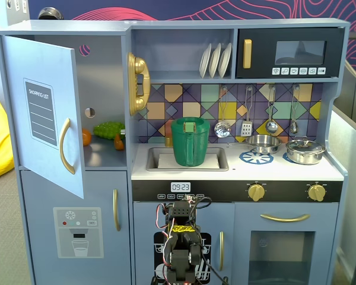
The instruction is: Open the left cabinet door
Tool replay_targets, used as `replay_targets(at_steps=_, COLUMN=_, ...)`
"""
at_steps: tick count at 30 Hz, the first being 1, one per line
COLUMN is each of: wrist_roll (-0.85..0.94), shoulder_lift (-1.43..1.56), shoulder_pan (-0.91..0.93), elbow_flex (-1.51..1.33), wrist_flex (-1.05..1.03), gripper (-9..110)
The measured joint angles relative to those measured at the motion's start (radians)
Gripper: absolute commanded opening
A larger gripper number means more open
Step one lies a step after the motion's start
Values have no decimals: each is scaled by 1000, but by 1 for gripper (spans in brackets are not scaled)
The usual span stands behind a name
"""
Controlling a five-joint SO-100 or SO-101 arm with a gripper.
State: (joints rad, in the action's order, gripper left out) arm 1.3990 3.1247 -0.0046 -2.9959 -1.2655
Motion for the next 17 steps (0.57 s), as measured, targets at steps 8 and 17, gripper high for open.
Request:
replay_targets(at_steps=8, wrist_roll=34, shoulder_lift=51, shoulder_pan=-8, elbow_flex=0, wrist_flex=-58, gripper=0)
replay_targets(at_steps=17, wrist_roll=147, shoulder_lift=58, shoulder_pan=-15, elbow_flex=2, wrist_flex=-84, gripper=2)
